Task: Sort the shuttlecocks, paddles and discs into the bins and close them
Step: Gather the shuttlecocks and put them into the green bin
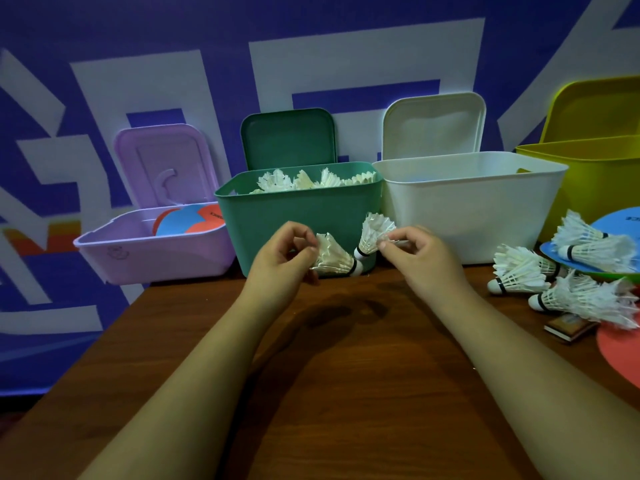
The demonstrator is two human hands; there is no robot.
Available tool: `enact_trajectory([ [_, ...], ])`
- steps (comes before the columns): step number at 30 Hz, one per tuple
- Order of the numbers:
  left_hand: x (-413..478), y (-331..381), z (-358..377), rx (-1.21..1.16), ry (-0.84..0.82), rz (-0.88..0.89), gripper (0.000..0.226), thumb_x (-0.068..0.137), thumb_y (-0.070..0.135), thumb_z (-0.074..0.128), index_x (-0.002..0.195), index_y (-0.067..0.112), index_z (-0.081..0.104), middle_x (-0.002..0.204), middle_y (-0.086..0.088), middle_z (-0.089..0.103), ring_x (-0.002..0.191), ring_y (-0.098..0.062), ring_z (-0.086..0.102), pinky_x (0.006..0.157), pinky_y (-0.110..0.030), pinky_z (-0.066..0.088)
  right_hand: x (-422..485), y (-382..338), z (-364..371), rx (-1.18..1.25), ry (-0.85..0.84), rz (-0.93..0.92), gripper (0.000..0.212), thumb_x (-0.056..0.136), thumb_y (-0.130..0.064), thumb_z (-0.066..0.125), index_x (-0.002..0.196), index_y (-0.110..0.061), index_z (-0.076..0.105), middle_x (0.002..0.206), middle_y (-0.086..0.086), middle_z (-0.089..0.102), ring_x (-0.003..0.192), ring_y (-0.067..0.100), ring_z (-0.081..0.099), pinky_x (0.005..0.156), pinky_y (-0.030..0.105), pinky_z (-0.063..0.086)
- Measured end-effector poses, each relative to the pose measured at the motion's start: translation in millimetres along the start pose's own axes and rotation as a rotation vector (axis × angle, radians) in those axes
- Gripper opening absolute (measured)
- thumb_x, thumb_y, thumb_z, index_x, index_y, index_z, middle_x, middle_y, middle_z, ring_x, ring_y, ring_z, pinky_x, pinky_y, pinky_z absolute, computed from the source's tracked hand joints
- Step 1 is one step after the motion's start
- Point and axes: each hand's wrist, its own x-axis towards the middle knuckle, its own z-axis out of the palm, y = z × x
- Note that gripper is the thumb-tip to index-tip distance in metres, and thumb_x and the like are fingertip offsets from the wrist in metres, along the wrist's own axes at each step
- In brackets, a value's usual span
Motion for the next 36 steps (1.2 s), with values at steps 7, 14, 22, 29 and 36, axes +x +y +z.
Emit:
enact_trajectory([
  [7, 1, -2, -1, 0.133, 0.152, 0.034, 0.017, 0.099, 0.009, 0.057, 0.097, 0.022, 0.066, 0.089, -0.01, 0.068, 0.062, -0.023, 0.064, 0.064, -0.045, 0.058, -7, -3, 26, -0.08, -0.004, -0.129, 0.006, 0.096, -0.035, 0.074, 0.092, -0.031, 0.076, 0.098, -0.014, 0.065, 0.09, 0.003, 0.063, 0.073, 0.017, 0.048],
  [14, 10, 6, -13, 0.034, 0.4, 0.035, 0.018, 0.1, 0.005, 0.054, 0.1, 0.016, 0.068, 0.084, 0.0, 0.067, 0.063, -0.016, 0.063, 0.061, -0.036, 0.062, -14, -5, 38, -0.168, -0.089, -0.22, 0.004, 0.097, -0.034, 0.074, 0.094, -0.031, 0.075, 0.1, -0.019, 0.06, 0.091, 0.002, 0.059, 0.077, 0.022, 0.051],
  [22, 56, 24, -52, 0.012, 0.606, 0.114, 0.017, 0.105, 0.016, 0.06, 0.113, 0.013, 0.074, 0.109, -0.01, 0.074, 0.084, -0.017, 0.076, 0.076, -0.03, 0.064, -14, 3, 33, -0.235, -0.154, -0.212, 0.005, 0.097, -0.036, 0.073, 0.096, -0.031, 0.074, 0.103, -0.017, 0.057, 0.089, 0.004, 0.059, 0.081, 0.033, 0.056],
  [29, 96, 24, -78, 0.706, 0.599, 0.15, 0.03, 0.107, 0.035, 0.05, 0.125, 0.021, 0.07, 0.12, -0.01, 0.062, 0.108, -0.029, 0.06, 0.096, -0.05, 0.054, -11, 6, 29, -0.21, -0.128, -0.178, 0.007, 0.098, -0.037, 0.072, 0.091, -0.036, 0.072, 0.101, -0.018, 0.055, 0.088, 0.002, 0.059, 0.076, 0.021, 0.048],
  [36, 66, -27, -59, 1.045, 0.518, 0.394, 0.037, 0.099, 0.017, 0.06, 0.135, 0.007, 0.063, 0.139, -0.017, 0.054, 0.128, -0.039, 0.048, 0.11, -0.051, 0.042, -10, 4, 27, -0.184, -0.117, -0.187, 0.007, 0.097, -0.034, 0.074, 0.09, -0.036, 0.072, 0.101, -0.017, 0.059, 0.09, 0.003, 0.06, 0.077, 0.02, 0.047],
])
